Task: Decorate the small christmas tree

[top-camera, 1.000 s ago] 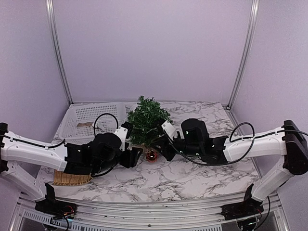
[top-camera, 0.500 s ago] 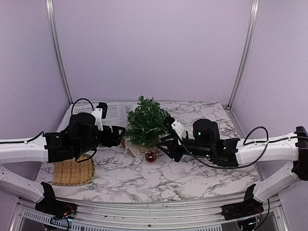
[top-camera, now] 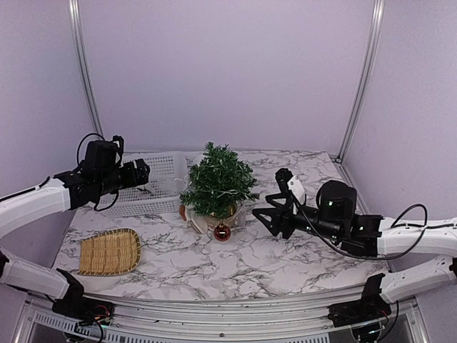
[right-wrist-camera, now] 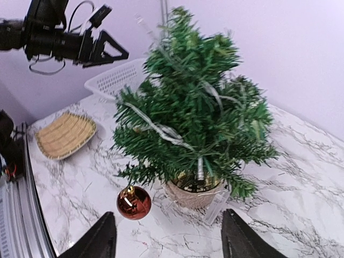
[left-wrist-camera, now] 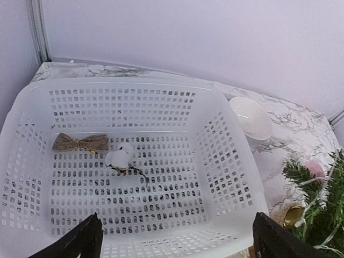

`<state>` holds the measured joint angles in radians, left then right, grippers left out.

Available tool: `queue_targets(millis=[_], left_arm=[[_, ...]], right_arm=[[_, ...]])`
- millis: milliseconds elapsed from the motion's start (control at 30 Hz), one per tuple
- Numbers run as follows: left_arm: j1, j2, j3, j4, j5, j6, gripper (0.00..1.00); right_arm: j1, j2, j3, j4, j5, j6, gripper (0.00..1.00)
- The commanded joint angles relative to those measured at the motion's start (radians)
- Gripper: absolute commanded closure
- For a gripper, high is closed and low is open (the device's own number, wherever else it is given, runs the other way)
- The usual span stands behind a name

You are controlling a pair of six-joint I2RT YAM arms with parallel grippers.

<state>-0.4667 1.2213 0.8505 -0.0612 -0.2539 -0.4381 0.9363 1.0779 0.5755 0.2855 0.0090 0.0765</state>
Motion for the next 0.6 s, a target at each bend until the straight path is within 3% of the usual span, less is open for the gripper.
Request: queue_targets(millis=[0, 200, 433, 567], left_arm=[[0.093, 0.093, 0.070, -0.058, 0.083, 0.005, 0.01], [0.206, 0.238, 0.165, -0.074, 0.106, -0.007, 0.01], [0.258, 0.436, 0.343, -0.186, 0.230, 0.046, 0.01], [0.261, 0.497, 0.412, -0.244, 0.245, 0.053, 0.01]], right_arm=[[-0.084, -0.078, -0.028, 0.048, 0.002, 0.040, 0.26], [-0.202, -0.126, -0.042, 0.046, -0.014, 0.080, 0.02], [-0.268, -0.067, 0.035, -0.079, 0.226, 0.149, 0.01], [-0.285, -0.057, 0.126, -0.236, 0.204, 0.170, 0.01]])
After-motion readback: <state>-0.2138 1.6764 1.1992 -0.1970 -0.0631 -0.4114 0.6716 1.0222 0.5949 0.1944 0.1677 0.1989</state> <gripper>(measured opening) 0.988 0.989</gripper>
